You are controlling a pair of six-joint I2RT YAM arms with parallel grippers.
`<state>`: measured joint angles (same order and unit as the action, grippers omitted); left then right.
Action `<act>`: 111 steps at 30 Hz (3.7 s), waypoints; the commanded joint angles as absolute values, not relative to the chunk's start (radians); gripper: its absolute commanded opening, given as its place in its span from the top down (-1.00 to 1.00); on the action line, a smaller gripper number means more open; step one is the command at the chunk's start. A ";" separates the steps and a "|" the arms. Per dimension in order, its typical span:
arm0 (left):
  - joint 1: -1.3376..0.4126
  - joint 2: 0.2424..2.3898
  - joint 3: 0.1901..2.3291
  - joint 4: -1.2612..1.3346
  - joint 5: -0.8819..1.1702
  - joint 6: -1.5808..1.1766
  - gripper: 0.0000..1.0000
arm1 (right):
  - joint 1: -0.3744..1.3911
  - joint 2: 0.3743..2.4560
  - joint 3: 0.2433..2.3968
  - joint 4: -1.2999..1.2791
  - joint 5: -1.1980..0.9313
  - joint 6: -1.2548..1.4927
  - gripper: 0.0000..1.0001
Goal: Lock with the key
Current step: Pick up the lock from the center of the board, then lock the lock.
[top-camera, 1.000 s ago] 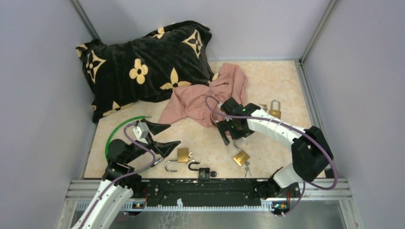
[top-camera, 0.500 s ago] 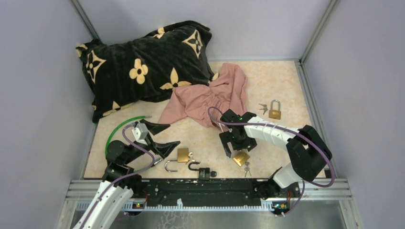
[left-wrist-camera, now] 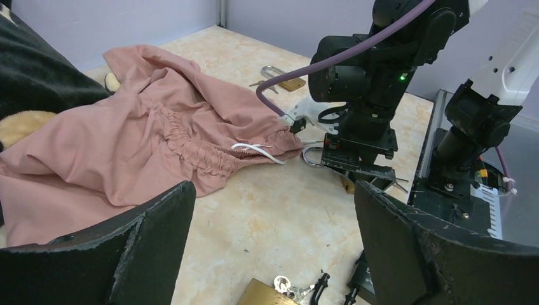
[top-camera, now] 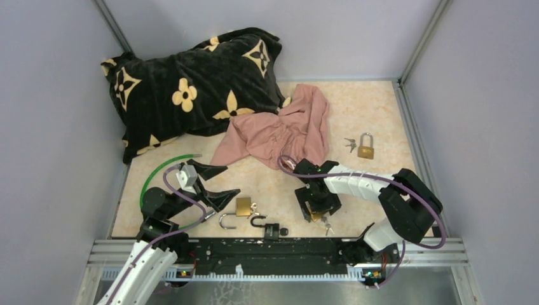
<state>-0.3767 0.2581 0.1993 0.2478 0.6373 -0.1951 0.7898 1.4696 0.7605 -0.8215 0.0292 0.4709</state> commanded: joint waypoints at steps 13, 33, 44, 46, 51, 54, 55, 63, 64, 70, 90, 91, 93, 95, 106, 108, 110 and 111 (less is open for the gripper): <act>-0.372 0.252 0.195 0.275 0.658 -0.206 -0.97 | 0.825 1.528 0.785 -0.701 0.146 0.436 -0.63; -0.389 0.538 0.558 -0.404 1.152 0.790 -0.64 | 0.828 1.176 0.630 -0.327 -0.267 0.276 1.00; -0.627 1.008 0.684 -0.600 0.881 1.592 -0.49 | 0.867 1.056 0.517 0.092 -0.587 0.261 1.00; -0.666 1.050 0.671 -0.476 0.841 1.604 -0.66 | 0.882 1.066 0.526 0.117 -0.616 0.252 1.00; -0.708 1.103 0.665 -0.207 0.787 1.446 -0.77 | 0.946 1.096 0.563 0.118 -0.620 0.217 1.00; -0.716 1.116 0.671 -0.254 0.793 1.440 -0.66 | 0.957 1.107 0.577 0.120 -0.616 0.211 1.00; -0.718 1.117 0.672 -0.297 0.798 1.462 -0.57 | 0.959 1.106 0.583 0.118 -0.614 0.207 1.00; -0.757 1.096 0.660 -0.408 0.814 1.471 0.01 | 0.971 1.109 0.641 0.085 -0.602 0.172 1.00; -0.762 1.095 0.660 -0.390 0.814 1.451 0.13 | 0.975 1.114 0.647 0.081 -0.601 0.168 1.00; -0.779 1.086 0.652 -0.353 0.792 1.411 1.00 | 0.982 1.113 0.655 0.069 -0.580 0.154 1.00; -0.757 0.851 0.717 -0.197 0.633 0.530 1.00 | 0.789 0.815 0.420 0.250 -0.549 0.220 -0.97; -0.743 0.836 0.720 -0.192 0.665 0.480 1.00 | 0.770 0.799 0.406 0.282 -0.572 0.223 -0.97; -0.705 0.805 0.722 -0.165 0.743 0.354 1.00 | 0.762 0.778 0.404 0.305 -0.593 0.191 -0.97; -0.658 0.784 0.713 -0.102 0.812 0.237 1.00 | 0.763 0.774 0.411 0.345 -0.648 0.174 -0.97; -0.580 0.711 0.590 0.167 0.937 -0.028 1.00 | 0.769 0.943 0.445 0.674 -0.735 0.345 -0.85; -0.580 0.706 0.580 0.190 0.955 -0.042 1.00 | 0.775 0.967 0.468 0.686 -0.715 0.342 -0.87; -0.581 0.703 0.577 0.192 0.959 -0.048 1.00 | 0.780 0.988 0.489 0.694 -0.711 0.329 -0.89; -0.580 0.703 0.576 0.189 0.959 -0.048 1.00 | 0.782 0.996 0.499 0.693 -0.712 0.323 -0.89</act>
<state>-0.5861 0.7303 0.5663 0.0425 0.8978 0.0090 0.7685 0.9688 0.4168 0.5560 -0.7090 0.3145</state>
